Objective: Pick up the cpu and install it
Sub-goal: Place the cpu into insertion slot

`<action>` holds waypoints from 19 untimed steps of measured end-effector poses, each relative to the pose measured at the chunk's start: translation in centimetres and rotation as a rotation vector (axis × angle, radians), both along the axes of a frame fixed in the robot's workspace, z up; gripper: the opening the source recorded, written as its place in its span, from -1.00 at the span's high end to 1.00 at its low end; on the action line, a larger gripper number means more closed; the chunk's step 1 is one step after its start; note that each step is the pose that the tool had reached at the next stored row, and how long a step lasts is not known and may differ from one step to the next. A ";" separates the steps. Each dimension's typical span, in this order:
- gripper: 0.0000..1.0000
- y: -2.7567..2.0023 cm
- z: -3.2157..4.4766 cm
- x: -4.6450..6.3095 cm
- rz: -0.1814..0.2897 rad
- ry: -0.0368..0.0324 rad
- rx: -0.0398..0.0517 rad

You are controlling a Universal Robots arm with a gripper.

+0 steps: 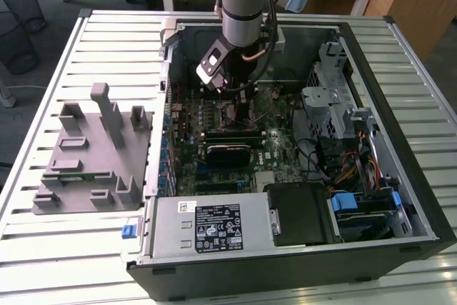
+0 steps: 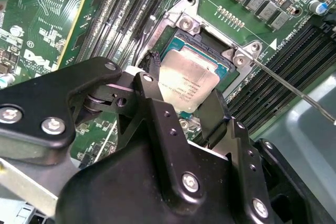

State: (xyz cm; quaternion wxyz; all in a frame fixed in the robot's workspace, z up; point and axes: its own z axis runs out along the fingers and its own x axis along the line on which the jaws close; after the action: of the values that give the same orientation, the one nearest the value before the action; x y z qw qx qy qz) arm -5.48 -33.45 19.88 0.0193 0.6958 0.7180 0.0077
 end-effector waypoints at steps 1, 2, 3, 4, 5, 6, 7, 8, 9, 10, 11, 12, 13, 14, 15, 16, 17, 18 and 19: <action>-0.08 0.01 -0.04 0.0 -0.001 0.0000 0.0000; -0.08 0.02 -0.08 0.0 -0.001 0.0000 0.0000; -0.08 0.05 -0.12 0.0 -0.002 0.0001 -0.0001; -0.08 0.08 -0.15 0.0 -0.002 0.0001 -0.0001; -0.08 0.10 -0.19 0.0 -0.003 0.0000 0.0000; -0.08 0.11 -0.24 0.0 -0.003 -0.0001 0.0001; -0.08 0.12 -0.27 0.0 -0.003 -0.0001 0.0001; -0.08 0.12 -0.29 0.0 -0.003 0.0000 0.0000; -0.08 0.12 -0.30 0.0 -0.004 0.0001 -0.0002; -0.08 0.12 -0.33 0.0 -0.004 0.0000 0.0000; -0.08 0.12 -0.36 0.0 -0.004 0.0000 0.0000; -0.08 0.12 -0.37 0.0 -0.004 0.0000 0.0001; -0.08 0.12 -0.38 0.0 -0.004 0.0000 0.0001; -0.08 0.12 -0.40 0.0 -0.004 -0.0001 0.0002; -0.08 0.12 -0.42 0.0 -0.004 0.0000 0.0001; -0.08 0.12 -0.43 0.0 -0.004 0.0000 0.0000; -0.08 0.12 -0.44 0.0 -0.004 0.0000 0.0001; -0.08 0.12 -0.45 0.0 -0.004 0.0000 0.0000; -0.08 0.12 -0.46 0.0 -0.004 0.0001 -0.0001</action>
State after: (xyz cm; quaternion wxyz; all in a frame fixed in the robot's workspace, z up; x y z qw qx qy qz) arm -5.49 -33.32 19.42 0.0193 0.6972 0.7166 0.0076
